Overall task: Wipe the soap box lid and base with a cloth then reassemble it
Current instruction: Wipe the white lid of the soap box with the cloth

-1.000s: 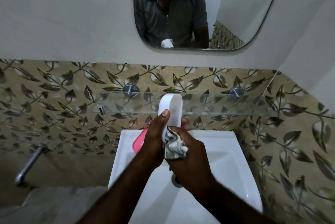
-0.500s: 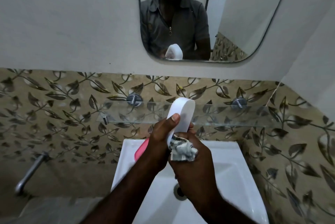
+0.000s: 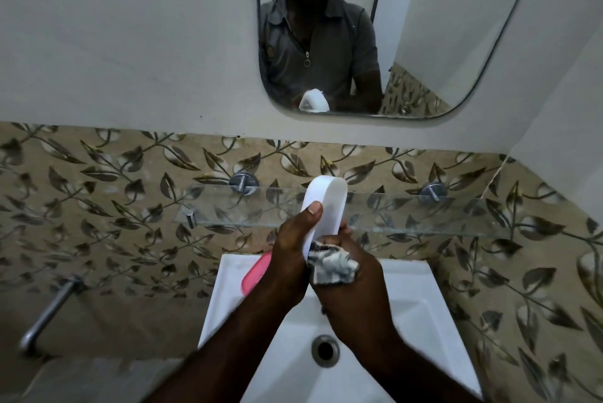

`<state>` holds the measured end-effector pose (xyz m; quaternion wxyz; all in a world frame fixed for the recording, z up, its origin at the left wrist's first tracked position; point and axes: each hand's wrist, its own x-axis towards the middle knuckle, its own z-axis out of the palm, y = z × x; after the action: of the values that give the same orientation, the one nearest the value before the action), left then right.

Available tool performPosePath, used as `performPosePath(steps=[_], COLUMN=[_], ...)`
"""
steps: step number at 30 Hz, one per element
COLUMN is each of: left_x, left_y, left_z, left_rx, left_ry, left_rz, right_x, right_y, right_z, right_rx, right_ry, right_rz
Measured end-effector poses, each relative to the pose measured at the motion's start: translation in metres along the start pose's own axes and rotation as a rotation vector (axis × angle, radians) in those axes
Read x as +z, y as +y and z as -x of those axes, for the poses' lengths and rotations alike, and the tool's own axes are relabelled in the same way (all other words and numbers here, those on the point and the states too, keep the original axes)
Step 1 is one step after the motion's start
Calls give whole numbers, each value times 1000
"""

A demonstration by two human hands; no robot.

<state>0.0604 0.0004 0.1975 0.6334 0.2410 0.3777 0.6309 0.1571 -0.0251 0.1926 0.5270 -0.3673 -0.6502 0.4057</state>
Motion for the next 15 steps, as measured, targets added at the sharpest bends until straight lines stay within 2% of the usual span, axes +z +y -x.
performPosePath(steps=[3, 4, 6, 7, 8, 9, 11, 12, 13, 14, 15], left_x=[-1, -1, 0, 2, 2, 2, -1, -3, -3, -4, -4], left_y=[-1, -2, -3, -3, -4, -4, -4, -5, -4, -5, -5], left_z=[-2, -2, -3, -4, -5, -6, -9, -10, -9, -11, -11], left_rx=[-124, -153, -178, -173, -153, -127, -83, -73, -68, -72, -103], left_ry=[-7, -21, -46, -47, -35, -15, -6, -17, -18, -12, 6], left_rz=[26, 23, 7, -2, -10, -16, -44, -52, -50, -31, 9], right_x=[-19, -27, -34, -31, -26, -19, -6, -4, -5, -6, -9], right_y=[26, 37, 50, 48, 40, 26, 9, 8, 10, 12, 15], right_z=[-5, -9, -14, -13, -10, -7, -8, -10, -10, -10, -10], right_rx=[-386, -509, -604, -562, -443, -258, 144, 258, 261, 166, -8], right_ry=[-154, -206, -246, -223, -183, -114, -53, -41, -53, -69, -97], right_rz=[557, 683, 763, 750, 688, 554, 126, -28, -63, 3, 155])
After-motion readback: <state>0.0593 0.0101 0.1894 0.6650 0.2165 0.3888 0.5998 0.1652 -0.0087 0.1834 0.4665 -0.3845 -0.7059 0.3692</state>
